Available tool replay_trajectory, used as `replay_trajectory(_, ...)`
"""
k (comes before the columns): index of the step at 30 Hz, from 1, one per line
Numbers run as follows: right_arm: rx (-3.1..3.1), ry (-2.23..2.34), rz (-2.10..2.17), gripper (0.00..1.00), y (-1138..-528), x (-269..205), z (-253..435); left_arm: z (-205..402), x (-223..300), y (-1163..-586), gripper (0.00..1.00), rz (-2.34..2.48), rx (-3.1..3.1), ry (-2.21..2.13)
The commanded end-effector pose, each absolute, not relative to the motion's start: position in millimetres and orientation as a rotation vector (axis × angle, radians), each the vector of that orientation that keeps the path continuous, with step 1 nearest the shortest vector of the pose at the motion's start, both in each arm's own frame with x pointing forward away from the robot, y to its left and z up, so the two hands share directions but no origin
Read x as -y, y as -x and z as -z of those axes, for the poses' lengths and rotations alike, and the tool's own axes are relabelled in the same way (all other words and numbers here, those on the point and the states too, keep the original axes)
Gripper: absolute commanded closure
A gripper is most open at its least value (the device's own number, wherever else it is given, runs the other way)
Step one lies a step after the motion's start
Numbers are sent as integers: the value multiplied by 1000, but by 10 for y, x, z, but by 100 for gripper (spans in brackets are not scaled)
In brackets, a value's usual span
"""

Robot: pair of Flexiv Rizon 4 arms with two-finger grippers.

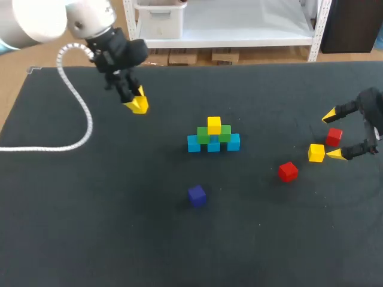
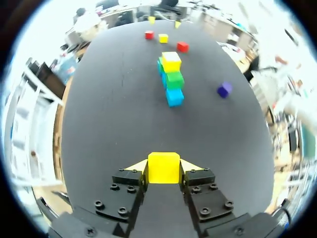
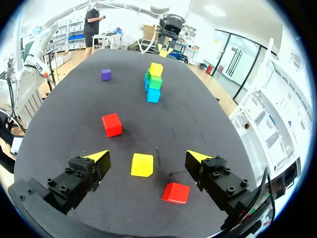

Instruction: Place the blue cubes, place green cubes on the blue cubes, place the yellow cubes on the green cubes, then place the red cubes on the yellow cubes, and place purple cube on the red cubes.

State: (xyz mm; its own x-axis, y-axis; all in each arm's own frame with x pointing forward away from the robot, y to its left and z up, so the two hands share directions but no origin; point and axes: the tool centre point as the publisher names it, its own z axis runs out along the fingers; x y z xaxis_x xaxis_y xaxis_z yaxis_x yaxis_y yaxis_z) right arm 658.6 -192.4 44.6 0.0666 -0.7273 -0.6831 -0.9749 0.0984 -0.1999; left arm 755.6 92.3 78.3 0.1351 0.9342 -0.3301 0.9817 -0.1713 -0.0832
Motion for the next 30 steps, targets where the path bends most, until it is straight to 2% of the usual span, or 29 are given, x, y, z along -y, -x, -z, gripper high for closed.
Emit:
replay_trajectory(1, -1710, 1680, -475, 0, -6590, 1925, -438, -859, -764, -7241, 100, 140, -2023, -1993)
replay_trajectory(16, -1710, 1680, -475, 0, -6590, 1925, -438, -879, -228, -7131, 100, 55, -2100, -1956)
replay_trajectory(30, -1710, 1680, -475, 0, -6590, 1925, -438, -905, 29, -7060, 100, 80, -2073, -2008)
